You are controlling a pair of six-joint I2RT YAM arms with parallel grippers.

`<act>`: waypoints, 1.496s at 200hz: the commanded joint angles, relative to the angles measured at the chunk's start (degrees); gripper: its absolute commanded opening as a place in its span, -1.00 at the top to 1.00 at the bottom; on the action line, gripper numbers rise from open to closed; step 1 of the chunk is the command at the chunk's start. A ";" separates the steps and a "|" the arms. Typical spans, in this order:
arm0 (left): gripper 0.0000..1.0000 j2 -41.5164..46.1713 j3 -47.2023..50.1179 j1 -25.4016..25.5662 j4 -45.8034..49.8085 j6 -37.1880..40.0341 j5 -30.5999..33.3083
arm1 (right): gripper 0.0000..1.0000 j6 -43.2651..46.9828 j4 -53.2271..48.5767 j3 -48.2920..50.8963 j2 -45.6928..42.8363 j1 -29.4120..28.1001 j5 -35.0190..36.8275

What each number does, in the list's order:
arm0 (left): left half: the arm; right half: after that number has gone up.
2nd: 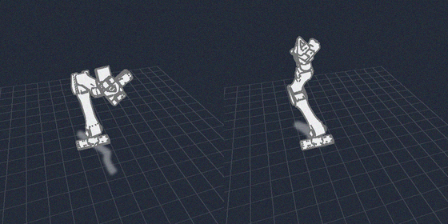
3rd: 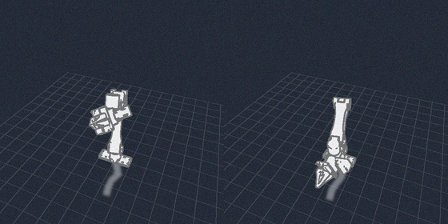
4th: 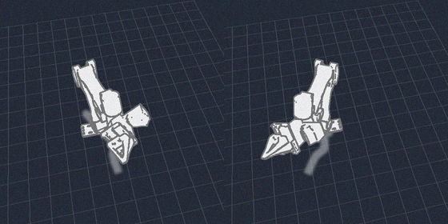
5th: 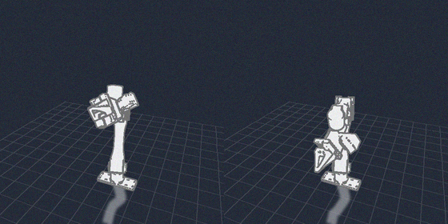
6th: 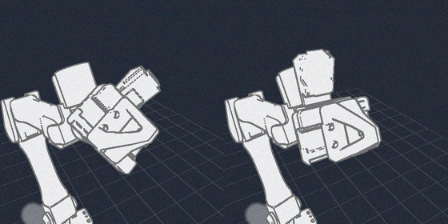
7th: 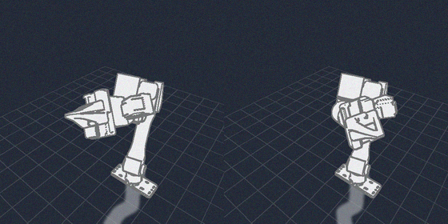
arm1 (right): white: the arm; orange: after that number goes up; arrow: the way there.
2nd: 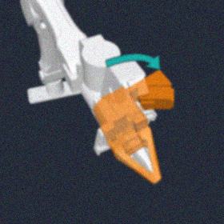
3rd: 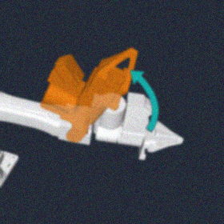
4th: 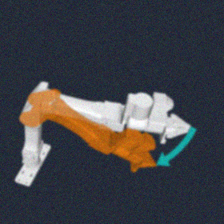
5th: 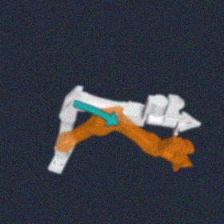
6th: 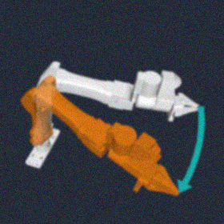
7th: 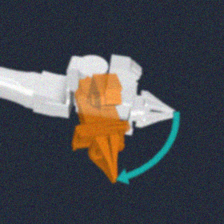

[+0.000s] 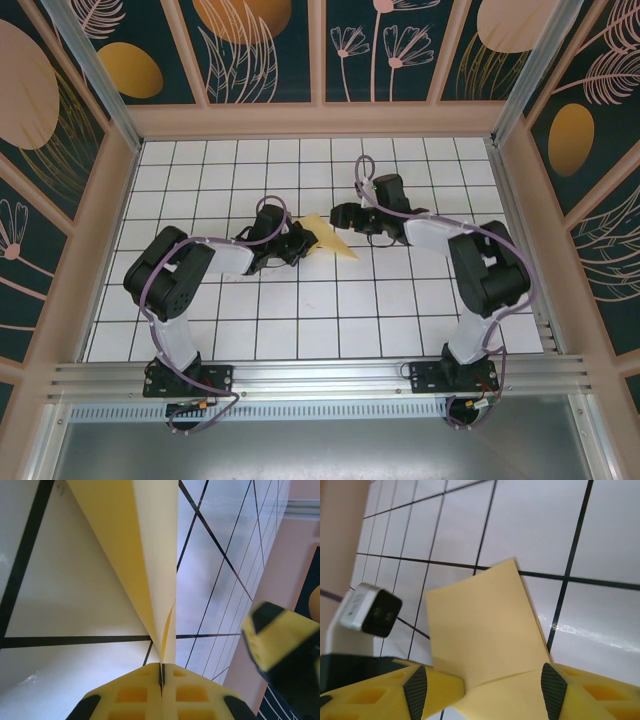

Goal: Fold a paper plane with a square sheet of paper (pick it up from the middle)

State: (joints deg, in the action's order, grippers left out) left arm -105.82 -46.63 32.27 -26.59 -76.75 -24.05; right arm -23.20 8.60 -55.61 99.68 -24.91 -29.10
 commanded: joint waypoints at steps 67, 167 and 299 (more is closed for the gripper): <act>0.91 6.19 -0.40 -1.98 10.38 6.69 -4.31 | -0.26 27.92 16.54 15.81 -9.24 -9.71 17.32; 0.90 6.31 -1.36 -2.83 11.33 7.10 -5.55 | -0.13 39.01 28.36 20.55 -4.31 -16.29 20.08; 0.88 6.11 -1.97 -2.83 12.00 6.35 -5.90 | 0.13 43.25 35.20 15.76 5.50 -17.62 21.59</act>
State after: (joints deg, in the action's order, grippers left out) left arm -99.48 -47.48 29.67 -15.77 -70.72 -28.75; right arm 18.79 39.92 -37.80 104.14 -42.11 -8.29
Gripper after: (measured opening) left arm 0.069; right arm 0.451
